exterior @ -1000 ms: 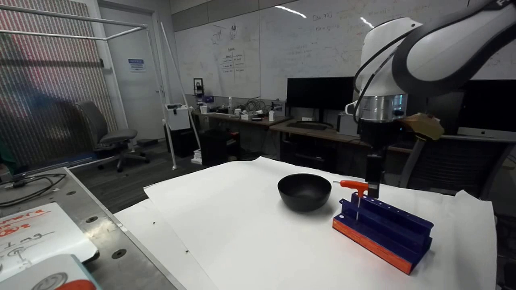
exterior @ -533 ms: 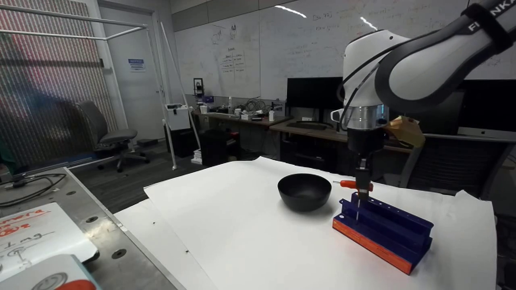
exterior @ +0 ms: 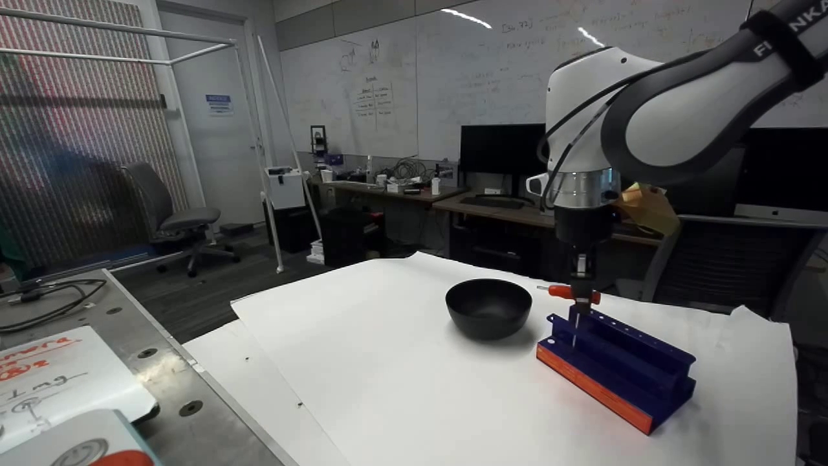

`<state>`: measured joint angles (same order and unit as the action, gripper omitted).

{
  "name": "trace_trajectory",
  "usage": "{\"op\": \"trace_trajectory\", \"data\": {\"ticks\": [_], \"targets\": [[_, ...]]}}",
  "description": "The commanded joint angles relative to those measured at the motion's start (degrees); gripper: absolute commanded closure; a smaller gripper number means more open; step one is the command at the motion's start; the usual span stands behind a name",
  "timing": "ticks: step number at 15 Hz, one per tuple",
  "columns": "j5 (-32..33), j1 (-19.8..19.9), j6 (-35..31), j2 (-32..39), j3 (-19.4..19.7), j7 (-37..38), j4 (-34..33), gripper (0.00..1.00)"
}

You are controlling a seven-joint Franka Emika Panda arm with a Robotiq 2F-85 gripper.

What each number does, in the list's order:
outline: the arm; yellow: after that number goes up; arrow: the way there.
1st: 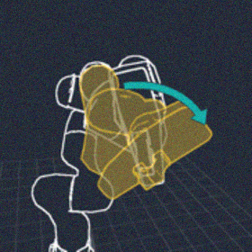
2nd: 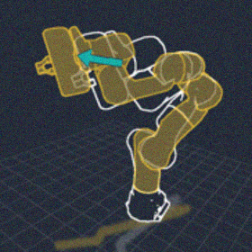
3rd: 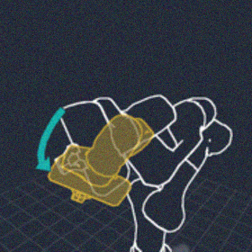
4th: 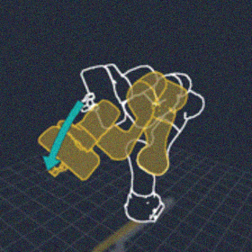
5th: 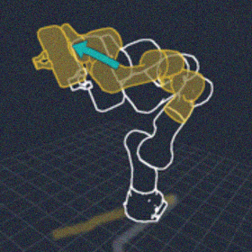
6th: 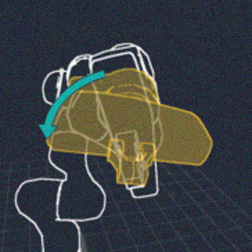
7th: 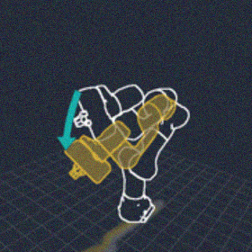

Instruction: Place the wrench in the black bowl

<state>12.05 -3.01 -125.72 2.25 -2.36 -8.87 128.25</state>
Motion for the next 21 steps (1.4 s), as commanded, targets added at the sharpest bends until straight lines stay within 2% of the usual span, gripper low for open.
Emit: {"op": "trace_trajectory", "data": {"ticks": [1, 6, 8, 11, 14, 19, 21], "targets": [[5.16, -1.10, 3.18, -3.16, -1.07, 2.82, -1.35, 0.94], [9.29, -2.31, 9.72, -9.30, -3.17, 6.12, -4.62, 0.94], [10.23, -2.24, 9.80, -11.14, -3.74, 7.44, -5.71, 0.93], [14.93, -1.39, -0.50, -12.15, -4.17, 13.41, -3.20, 0.94], [25.85, 0.40, -12.86, -8.74, -4.47, 24.14, -0.43, 0.94], [44.52, 1.36, -20.65, 0.79, -2.52, 44.26, -1.30, 0.94], [48.76, 0.53, -21.55, 4.14, -1.36, 50.18, -2.42, 0.94]]}}
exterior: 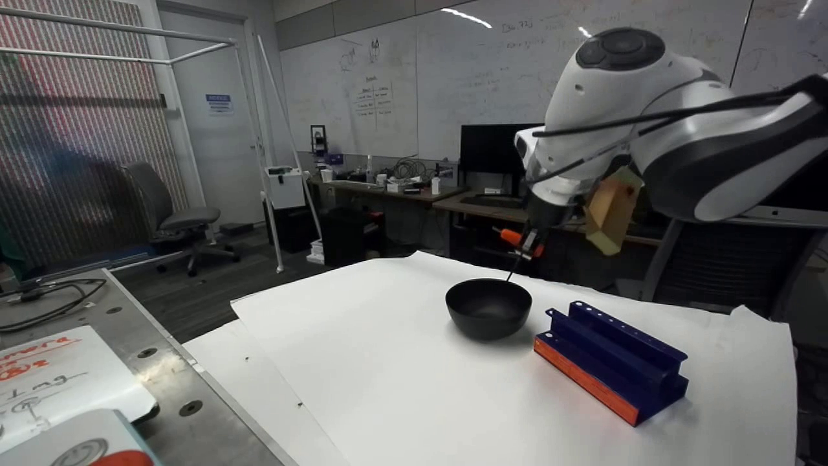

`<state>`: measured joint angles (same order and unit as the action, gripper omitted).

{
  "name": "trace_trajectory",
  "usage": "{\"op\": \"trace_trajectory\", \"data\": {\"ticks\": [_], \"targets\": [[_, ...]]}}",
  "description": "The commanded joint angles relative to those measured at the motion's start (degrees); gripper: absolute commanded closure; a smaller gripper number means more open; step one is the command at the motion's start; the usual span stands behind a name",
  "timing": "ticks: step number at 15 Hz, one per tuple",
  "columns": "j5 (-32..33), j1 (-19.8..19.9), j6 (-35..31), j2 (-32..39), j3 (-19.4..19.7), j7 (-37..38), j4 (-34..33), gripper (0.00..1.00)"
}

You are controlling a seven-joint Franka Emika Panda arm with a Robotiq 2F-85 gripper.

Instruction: Place the wrench in the black bowl

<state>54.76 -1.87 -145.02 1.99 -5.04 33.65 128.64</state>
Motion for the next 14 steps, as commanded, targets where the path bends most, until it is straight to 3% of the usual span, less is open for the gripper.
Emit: {"op": "trace_trajectory", "data": {"ticks": [1, 2, 3, 5, 7, 8, 14], "targets": [[8.75, -0.18, -2.82, 6.00, 0.91, 11.28, -3.51, 0.93], [10.97, -0.45, -2.77, 7.19, 1.10, 13.93, -4.18, 0.79], [12.61, -0.69, -2.84, 8.41, 1.01, 16.33, -4.90, 0.79], [16.20, -1.16, -2.20, 10.40, 0.95, 20.39, -6.41, 0.91], [18.56, -1.56, -1.81, 12.23, 0.85, 23.12, -7.71, 0.90], [19.34, -1.70, -1.71, 13.02, 0.82, 23.91, -8.28, 0.60], [20.81, -2.25, -1.42, 16.42, 0.81, 26.35, -10.66, 0.14]]}}
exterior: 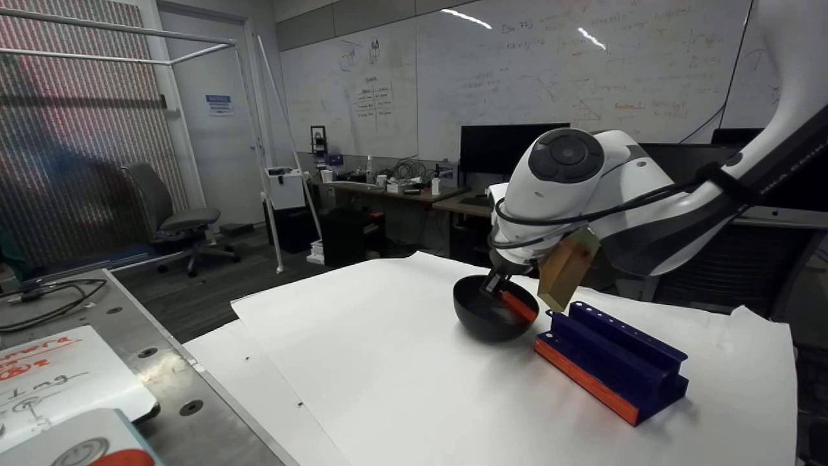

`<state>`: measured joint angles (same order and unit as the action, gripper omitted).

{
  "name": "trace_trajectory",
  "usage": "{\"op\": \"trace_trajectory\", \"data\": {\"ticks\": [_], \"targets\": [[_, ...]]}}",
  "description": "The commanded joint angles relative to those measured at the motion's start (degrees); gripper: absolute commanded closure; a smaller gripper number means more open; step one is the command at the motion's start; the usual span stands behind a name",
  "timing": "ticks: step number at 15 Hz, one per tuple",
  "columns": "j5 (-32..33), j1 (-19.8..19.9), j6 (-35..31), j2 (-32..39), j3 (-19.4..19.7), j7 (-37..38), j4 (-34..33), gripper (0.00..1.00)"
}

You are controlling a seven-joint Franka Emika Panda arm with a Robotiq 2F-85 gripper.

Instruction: Place the wrench in the black bowl

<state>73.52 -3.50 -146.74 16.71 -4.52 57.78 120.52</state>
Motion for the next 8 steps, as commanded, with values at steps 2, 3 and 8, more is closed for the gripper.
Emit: {"op": "trace_trajectory", "data": {"ticks": [2, 3, 8], "targets": [[1.96, -0.63, 0.23, 2.01, 0.31, 2.44, -2.93, 0.00], [1.83, -0.66, 0.33, 1.98, 0.29, 2.43, -3.07, 0.00], [-7.12, -0.66, 0.00, -3.13, -0.56, -4.33, -0.37, 0.00]]}}
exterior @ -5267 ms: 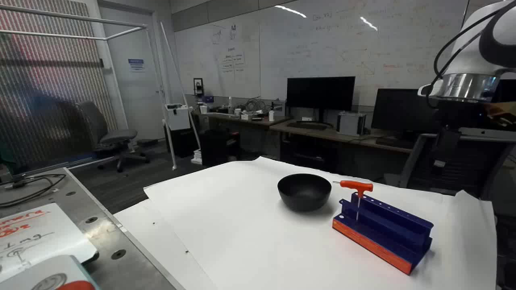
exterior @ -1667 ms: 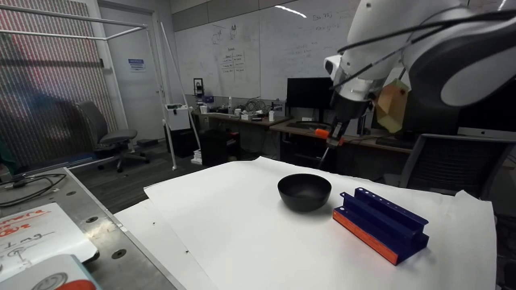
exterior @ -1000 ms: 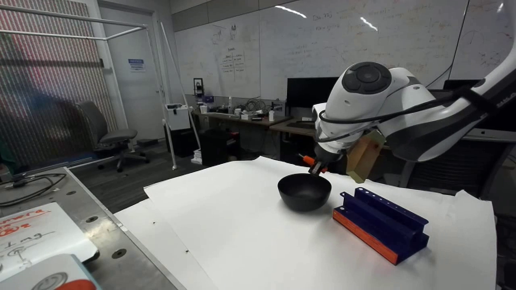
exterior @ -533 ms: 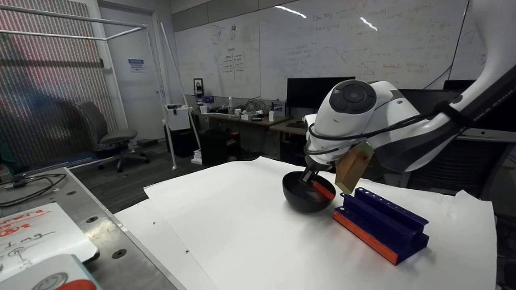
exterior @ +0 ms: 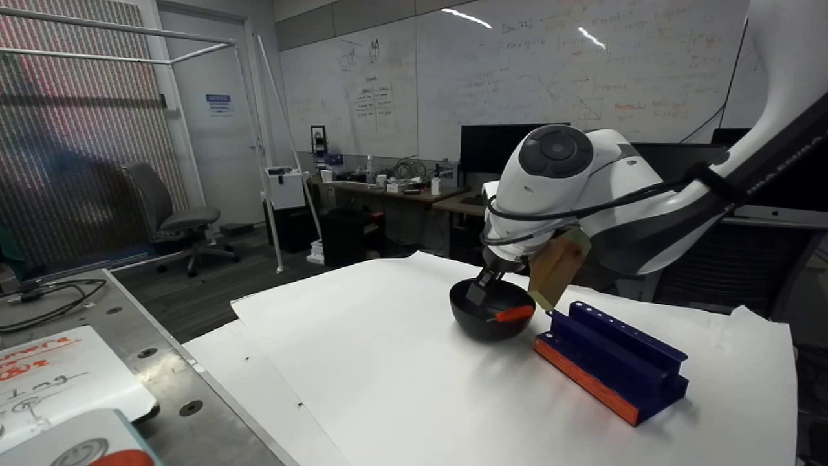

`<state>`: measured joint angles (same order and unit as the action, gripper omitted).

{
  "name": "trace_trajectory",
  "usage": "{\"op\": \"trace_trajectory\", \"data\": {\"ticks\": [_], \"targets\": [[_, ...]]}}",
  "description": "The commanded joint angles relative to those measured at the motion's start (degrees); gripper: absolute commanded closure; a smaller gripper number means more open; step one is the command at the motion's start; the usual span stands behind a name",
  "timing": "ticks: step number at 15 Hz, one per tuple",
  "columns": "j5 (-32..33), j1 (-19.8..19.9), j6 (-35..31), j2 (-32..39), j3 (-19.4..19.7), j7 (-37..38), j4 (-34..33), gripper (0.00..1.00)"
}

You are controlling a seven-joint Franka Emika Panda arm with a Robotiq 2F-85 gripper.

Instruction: Place the wrench in the black bowl

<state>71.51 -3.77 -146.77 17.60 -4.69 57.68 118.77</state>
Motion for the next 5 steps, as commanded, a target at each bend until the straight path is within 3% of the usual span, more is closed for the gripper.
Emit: {"op": "trace_trajectory", "data": {"ticks": [1, 4, 5], "targets": [[-7.66, -0.43, 0.19, -5.42, -0.72, -5.88, 1.99, 0.00], [-22.76, 0.94, -0.36, -11.06, -3.35, -17.98, 5.45, 0.00], [-27.66, 4.24, 0.47, -12.55, -7.27, -22.10, 6.94, 0.00]]}}
